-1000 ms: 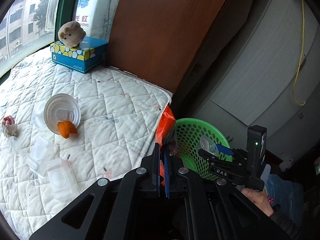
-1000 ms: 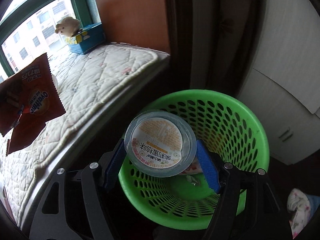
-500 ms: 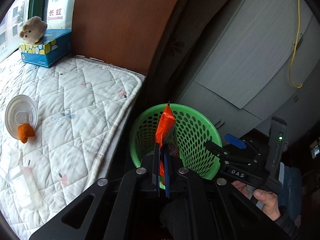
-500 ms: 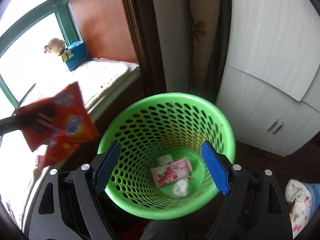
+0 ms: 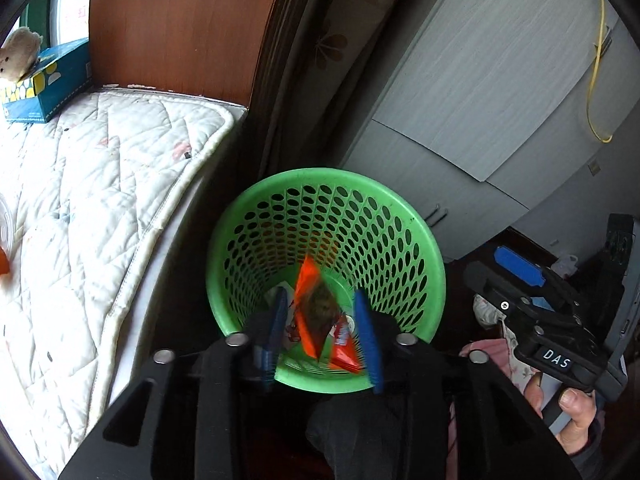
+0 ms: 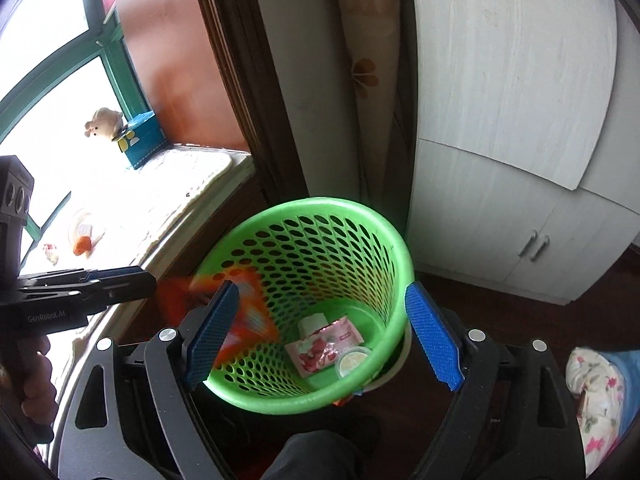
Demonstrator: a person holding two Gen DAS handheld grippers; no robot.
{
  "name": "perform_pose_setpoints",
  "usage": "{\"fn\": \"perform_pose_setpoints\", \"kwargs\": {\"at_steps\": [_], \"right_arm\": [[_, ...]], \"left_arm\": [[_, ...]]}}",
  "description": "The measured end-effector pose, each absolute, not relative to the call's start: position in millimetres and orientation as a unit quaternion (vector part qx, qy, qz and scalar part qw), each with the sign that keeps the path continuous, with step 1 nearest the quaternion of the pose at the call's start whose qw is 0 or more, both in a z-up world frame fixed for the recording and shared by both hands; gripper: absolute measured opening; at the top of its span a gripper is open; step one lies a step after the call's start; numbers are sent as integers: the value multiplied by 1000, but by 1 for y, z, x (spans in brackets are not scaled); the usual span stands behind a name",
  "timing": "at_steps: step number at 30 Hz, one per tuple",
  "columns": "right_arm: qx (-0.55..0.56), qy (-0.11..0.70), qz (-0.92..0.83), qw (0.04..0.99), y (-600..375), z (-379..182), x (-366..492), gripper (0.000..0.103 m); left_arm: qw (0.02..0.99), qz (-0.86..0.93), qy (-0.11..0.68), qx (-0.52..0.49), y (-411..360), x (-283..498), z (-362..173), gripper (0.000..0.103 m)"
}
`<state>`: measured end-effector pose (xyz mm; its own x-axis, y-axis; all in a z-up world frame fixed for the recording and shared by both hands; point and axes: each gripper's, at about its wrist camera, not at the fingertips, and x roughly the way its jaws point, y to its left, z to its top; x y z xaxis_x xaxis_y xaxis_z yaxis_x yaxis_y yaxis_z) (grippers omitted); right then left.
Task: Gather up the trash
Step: 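Move the right tool back to the mattress toward the orange lid tab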
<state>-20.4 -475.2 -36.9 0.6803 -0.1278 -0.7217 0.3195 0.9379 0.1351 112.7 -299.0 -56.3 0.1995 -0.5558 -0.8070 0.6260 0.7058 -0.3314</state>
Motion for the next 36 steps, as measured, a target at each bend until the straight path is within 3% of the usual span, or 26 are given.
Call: {"fn": "perform_pose_setpoints", "kwargs": {"at_steps": [2,12,24,28,31,36], "right_arm": [[128,380,-122,908,-475,-37,-21,85],[118,379,-90,914,-448,-33,-13,87],[89,382,-31,919,-385,-24,20,89],[81,382,-12,920,-364,-22,30,89],[75,383,1,921,-347,-21,38,89],[61,387,22,920,-320,-20,51,90]], "left_arm": [[773,-382,505,32,-295,113,-57,44],[810,-329,484,23,-235,115,-40,49],[875,-185,446,-16,-107,133,-14,51],[892,-122,433,-40,-57,142,-9,59],[904,-68,420,-43,-21,149,-8,79],[911,-8,409,-50,27,163,-11,81]]}}
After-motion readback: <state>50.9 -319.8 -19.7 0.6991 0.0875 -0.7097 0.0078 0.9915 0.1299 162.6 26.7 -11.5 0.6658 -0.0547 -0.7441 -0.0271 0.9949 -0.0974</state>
